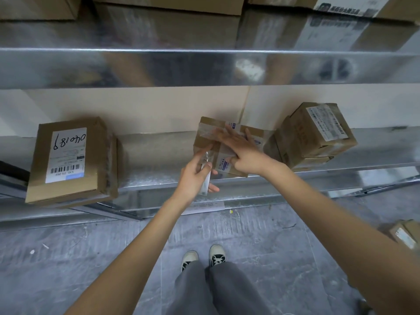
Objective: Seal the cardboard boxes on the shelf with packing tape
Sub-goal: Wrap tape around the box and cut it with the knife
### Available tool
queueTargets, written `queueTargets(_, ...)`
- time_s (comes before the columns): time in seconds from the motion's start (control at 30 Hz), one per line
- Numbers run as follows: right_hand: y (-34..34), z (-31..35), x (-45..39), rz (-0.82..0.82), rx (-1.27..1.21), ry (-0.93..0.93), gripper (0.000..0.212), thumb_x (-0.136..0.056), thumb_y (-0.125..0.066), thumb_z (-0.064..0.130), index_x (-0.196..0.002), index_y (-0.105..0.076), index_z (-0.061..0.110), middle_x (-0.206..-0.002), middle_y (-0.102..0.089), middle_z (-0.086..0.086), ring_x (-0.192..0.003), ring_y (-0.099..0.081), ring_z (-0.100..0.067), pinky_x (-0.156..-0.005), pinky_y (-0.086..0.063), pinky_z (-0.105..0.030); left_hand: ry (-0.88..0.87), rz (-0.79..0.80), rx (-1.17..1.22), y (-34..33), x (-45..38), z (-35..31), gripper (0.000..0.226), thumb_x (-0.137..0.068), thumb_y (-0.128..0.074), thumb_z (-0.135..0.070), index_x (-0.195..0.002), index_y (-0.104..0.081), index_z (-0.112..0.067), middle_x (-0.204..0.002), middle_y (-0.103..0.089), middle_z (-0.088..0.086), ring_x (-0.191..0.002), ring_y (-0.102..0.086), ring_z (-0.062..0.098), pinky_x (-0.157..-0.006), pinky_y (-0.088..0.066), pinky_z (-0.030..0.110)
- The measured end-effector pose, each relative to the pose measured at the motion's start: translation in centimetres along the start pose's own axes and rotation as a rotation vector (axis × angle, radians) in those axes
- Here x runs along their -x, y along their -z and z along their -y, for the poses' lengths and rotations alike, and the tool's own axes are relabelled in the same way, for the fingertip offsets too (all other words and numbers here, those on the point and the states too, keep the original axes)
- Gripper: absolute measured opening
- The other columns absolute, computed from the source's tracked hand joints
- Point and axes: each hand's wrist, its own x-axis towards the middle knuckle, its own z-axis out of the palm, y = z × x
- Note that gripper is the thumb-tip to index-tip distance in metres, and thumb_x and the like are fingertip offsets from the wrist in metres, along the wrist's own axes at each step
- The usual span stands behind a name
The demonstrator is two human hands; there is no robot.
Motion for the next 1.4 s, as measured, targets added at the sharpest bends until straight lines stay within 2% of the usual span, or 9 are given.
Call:
queueTargets(0.13, -0.5, -1.1, 3.3, -0.498, -0.235, -0.106, 0.062, -0.091, -0.06, 0.038, -0.147, -0.036, 0.026, -0.152, -0.037, -0.002, -0.141, -0.031, -0.017, -0.116, -0.023, -0.037, 0.008, 0.024, 0.024, 0.3, -0.1, 0.2, 0.047, -0.101, -0.051, -0.014, -0.137, -0.042, -0.043, -0.086, -0.069, 0.013, -0.056, -0.069, 0.035, -0.056, -0.059, 0.04)
queueTargets(0.23, -2.5, -2.4, 6.2, -0.85, -0.443, -0.448, 0.037, -0.1, -0.048, 0.024, -0.132, -0.051, 0.006, -0.131, -0.055, -0.012, -0.122, -0.049, -0.024, -0.098, -0.034, -0.024, -0.005, 0.003, 0.024, 0.3, -0.3, 0.4, 0.049, -0.098, -0.056, -0.013, -0.131, -0.048, -0.048, -0.082, -0.058, 0.011, -0.064, -0.066, 0.03, -0.059, -0.06, 0.043)
queueTargets(0.33, -5.5, -5.1, 6.2, -0.577, -0.349, -0.691, 0.03, -0.094, -0.049, 0.003, -0.123, -0.051, -0.005, -0.122, -0.052, -0.024, -0.117, -0.048, -0.038, -0.097, -0.034, -0.035, -0.025, -0.075, -0.041, -0.1, -0.5, 0.2, 0.046, -0.096, -0.057, -0.014, -0.131, -0.052, -0.044, -0.083, -0.041, 0.002, -0.072, -0.05, 0.016, -0.054, -0.059, 0.035)
queueTargets(0.5, -6.7, -6.2, 4.5, -0.314, -0.06, -0.754, 0.035, -0.095, -0.048, 0.012, -0.129, -0.05, 0.003, -0.127, -0.05, -0.022, -0.12, -0.043, -0.04, -0.097, -0.039, -0.045, -0.008, -0.144, 0.022, -0.3, -0.1, 0.3, 0.042, -0.097, -0.055, -0.01, -0.13, -0.057, -0.036, -0.124, -0.052, 0.004, -0.081, -0.057, 0.0, -0.055, -0.048, 0.008)
queueTargets(0.63, -6.0, -6.4, 3.6, -0.209, 0.127, -0.781, 0.031, -0.093, -0.049, 0.006, -0.124, -0.054, 0.003, -0.126, -0.05, -0.02, -0.12, -0.045, -0.036, -0.092, -0.042, -0.042, 0.008, -0.099, 0.034, 0.0, 0.4, -0.1, 0.047, -0.097, -0.05, -0.005, -0.134, -0.054, -0.034, -0.105, -0.065, 0.008, -0.059, -0.053, 0.014, -0.04, -0.039, 0.023)
queueTargets(0.77, -5.6, -6.7, 3.9, -0.213, 0.062, -0.765, 0.026, -0.096, -0.046, 0.003, -0.118, -0.057, -0.005, -0.122, -0.051, -0.026, -0.109, -0.052, -0.042, -0.086, -0.046, -0.043, 0.041, -0.068, 0.005, 0.4, 0.3, -0.6, 0.045, -0.098, -0.05, -0.011, -0.133, -0.053, -0.039, -0.109, -0.062, 0.005, -0.049, -0.05, 0.02, -0.035, -0.031, 0.02)
queueTargets(1.07, 0.8, -1.2, 9.7, -0.601, -0.055, -0.767, 0.027, -0.095, -0.041, 0.017, -0.115, -0.051, 0.001, -0.112, -0.05, -0.022, -0.092, -0.053, -0.04, -0.073, -0.043, -0.046, 0.13, 0.027, -0.117, 0.6, 0.4, -0.6, 0.053, -0.097, -0.04, -0.024, -0.133, -0.037, -0.062, -0.132, -0.053, -0.006, -0.055, -0.057, 0.017, -0.039, -0.038, 0.023)
queueTargets(1.2, 2.6, 3.2, 10.7, -0.511, -0.009, -0.462, 0.03, -0.097, -0.045, 0.019, -0.123, -0.058, 0.01, -0.095, -0.05, -0.008, -0.076, -0.052, -0.029, -0.062, -0.04, -0.036, 0.133, 0.051, -0.069, 0.8, 0.4, -0.5, 0.051, -0.099, -0.041, -0.023, -0.134, -0.038, -0.059, -0.138, -0.049, -0.004, -0.056, -0.059, 0.017, -0.038, -0.037, 0.022)
queueTargets(1.4, 1.6, 6.9, 9.8, -0.321, 0.035, -0.301, 0.031, -0.101, -0.044, 0.034, -0.123, -0.062, 0.022, -0.094, -0.048, 0.0, -0.088, -0.059, -0.031, -0.067, -0.046, -0.037, 0.017, -0.03, 0.038, 0.4, 0.7, 0.4, 0.046, -0.101, -0.049, -0.015, -0.135, -0.048, -0.046, -0.115, -0.057, 0.005, -0.059, -0.064, 0.02, -0.036, -0.038, 0.022)
